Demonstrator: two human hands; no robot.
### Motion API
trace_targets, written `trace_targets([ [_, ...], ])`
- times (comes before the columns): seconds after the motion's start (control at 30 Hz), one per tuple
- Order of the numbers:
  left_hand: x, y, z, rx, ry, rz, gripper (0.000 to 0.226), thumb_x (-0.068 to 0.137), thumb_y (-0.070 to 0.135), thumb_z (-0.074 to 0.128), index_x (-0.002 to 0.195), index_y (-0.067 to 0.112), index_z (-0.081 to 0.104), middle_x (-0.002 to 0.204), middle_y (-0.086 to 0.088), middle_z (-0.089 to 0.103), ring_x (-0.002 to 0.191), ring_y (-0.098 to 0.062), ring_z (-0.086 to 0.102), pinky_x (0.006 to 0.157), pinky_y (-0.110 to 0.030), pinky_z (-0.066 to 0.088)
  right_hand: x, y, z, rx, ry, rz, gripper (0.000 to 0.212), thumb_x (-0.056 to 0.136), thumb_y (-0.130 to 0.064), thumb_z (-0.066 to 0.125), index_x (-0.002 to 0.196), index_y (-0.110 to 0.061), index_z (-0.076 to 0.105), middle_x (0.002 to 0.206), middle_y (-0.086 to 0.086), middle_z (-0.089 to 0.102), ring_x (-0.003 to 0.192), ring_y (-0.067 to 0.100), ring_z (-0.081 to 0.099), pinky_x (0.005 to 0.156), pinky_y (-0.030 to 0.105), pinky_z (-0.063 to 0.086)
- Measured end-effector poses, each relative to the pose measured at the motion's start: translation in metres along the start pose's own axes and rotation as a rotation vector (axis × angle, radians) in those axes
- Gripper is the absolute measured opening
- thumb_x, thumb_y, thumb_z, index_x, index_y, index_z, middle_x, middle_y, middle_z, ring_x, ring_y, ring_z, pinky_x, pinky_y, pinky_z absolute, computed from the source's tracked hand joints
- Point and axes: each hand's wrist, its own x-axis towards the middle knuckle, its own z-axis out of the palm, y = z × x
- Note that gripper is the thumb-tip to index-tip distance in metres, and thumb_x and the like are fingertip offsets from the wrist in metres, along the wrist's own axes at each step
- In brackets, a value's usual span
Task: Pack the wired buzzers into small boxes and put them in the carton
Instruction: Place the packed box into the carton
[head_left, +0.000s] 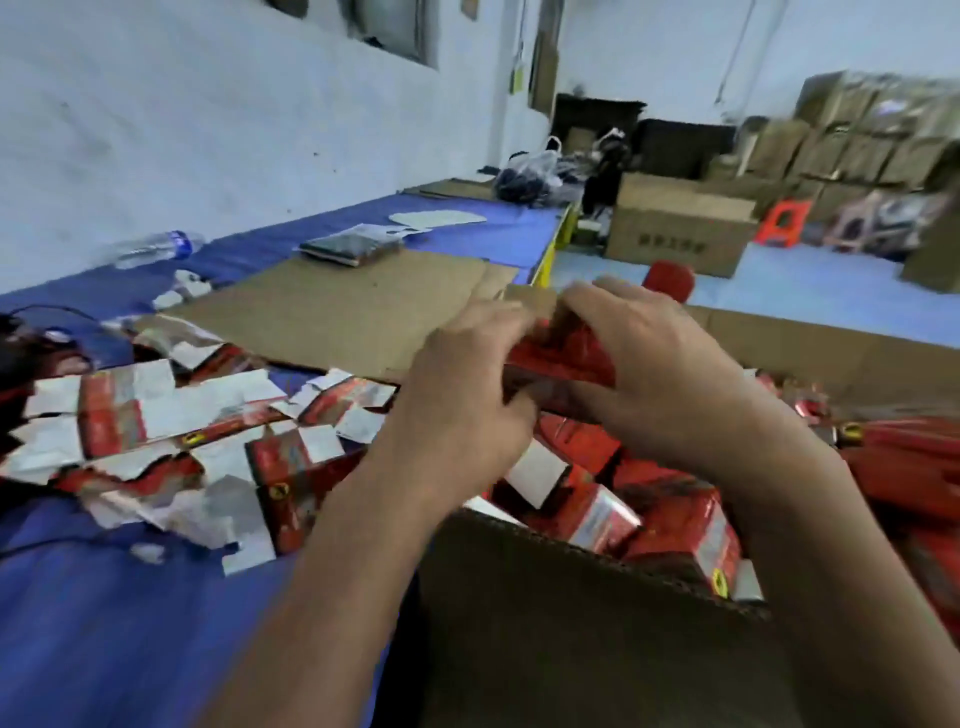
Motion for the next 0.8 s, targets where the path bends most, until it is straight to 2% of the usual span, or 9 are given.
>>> trace_targets([
  [0.13,0.025,0.012,0.075,0.079,-0.361,-0.147,0.054,0.089,0.015,0.068,0.140,0.019,0.052,0.164,-0.004,0.034,0.146,-0.026,0.040,0.116,-0.035,0.037,-0.016,0.063,0.031,-0.075,-0.147,0.253,0.031,0.080,-0.003,0.068,0.109,-0.005,0.057,0.107,0.011,0.056,0.104,0.035,0.056,0.080,0.035,0.036],
  [0.2,0.028,0.005,0.088,0.116,-0.396,-0.167,0.049,0.088,0.012,0.066,0.133,0.016,0.045,0.163,-0.009,0.030,0.143,-0.034,0.043,0.111,-0.047,0.044,-0.014,0.073,0.047,-0.069,-0.212,0.282,0.024,0.083,-0.001,0.061,0.107,-0.007,0.060,0.104,0.011,0.058,0.105,0.035,0.057,0.084,0.036,0.042],
  [0.27,0.030,-0.003,0.088,0.185,-0.369,-0.165,0.048,0.091,0.013,0.065,0.133,0.017,0.044,0.165,-0.008,0.031,0.144,-0.033,0.041,0.109,-0.046,0.044,-0.007,0.073,0.053,-0.053,-0.188,0.291,0.017,0.083,-0.004,0.061,0.096,-0.014,0.062,0.096,0.005,0.058,0.099,0.031,0.058,0.081,0.033,0.042],
  [0.33,0.028,-0.009,0.080,0.303,-0.319,-0.140,0.039,0.091,0.013,0.063,0.126,0.019,0.048,0.153,-0.005,0.047,0.138,-0.029,0.043,0.099,-0.040,0.044,-0.002,0.067,0.055,-0.042,-0.220,0.262,0.015,0.086,-0.011,0.066,0.098,-0.018,0.063,0.100,0.001,0.060,0.103,0.024,0.058,0.086,0.032,0.045],
  [0.43,0.023,-0.019,0.067,0.421,-0.298,-0.138,0.017,0.088,0.012,0.062,0.102,0.021,0.056,0.110,-0.004,0.057,0.119,-0.026,0.048,0.093,-0.039,0.048,-0.003,0.053,0.055,-0.045,-0.429,0.190,0.026,0.095,-0.026,0.064,0.121,-0.026,0.066,0.119,-0.007,0.061,0.113,0.016,0.056,0.095,0.030,0.045],
  [0.5,0.016,-0.025,0.060,0.479,-0.295,-0.125,0.020,0.090,0.013,0.061,0.108,0.014,0.068,0.112,-0.004,0.058,0.120,-0.025,0.048,0.096,-0.039,0.051,-0.007,0.045,0.050,-0.051,-0.503,0.205,0.026,0.099,-0.028,0.060,0.124,-0.032,0.068,0.132,-0.004,0.059,0.119,0.018,0.054,0.098,0.031,0.044],
  [0.57,0.011,-0.029,0.052,0.452,-0.267,-0.127,0.024,0.090,0.012,0.060,0.111,0.015,0.071,0.116,-0.004,0.060,0.122,-0.024,0.049,0.097,-0.041,0.052,-0.010,0.038,0.044,-0.074,-0.470,0.223,0.024,0.101,-0.024,0.059,0.118,-0.033,0.072,0.131,-0.002,0.061,0.121,0.021,0.055,0.102,0.034,0.044],
  [0.67,0.002,-0.035,0.031,0.358,-0.156,-0.122,0.018,0.090,0.014,0.061,0.103,0.019,0.072,0.114,-0.001,0.060,0.117,-0.021,0.049,0.093,-0.039,0.051,-0.009,0.016,0.038,-0.064,-0.258,0.227,0.018,0.098,-0.022,0.061,0.104,-0.031,0.076,0.108,-0.006,0.066,0.107,0.017,0.058,0.089,0.032,0.048],
  [0.8,-0.029,-0.061,-0.007,0.339,0.084,-0.168,0.014,0.087,0.008,0.067,0.093,0.021,0.069,0.103,-0.001,0.063,0.105,-0.021,0.053,0.082,-0.028,0.039,0.013,-0.051,0.050,0.101,-0.035,0.146,0.011,0.092,-0.025,0.065,0.095,-0.027,0.076,0.095,-0.004,0.072,0.094,0.020,0.063,0.082,0.039,0.055],
])
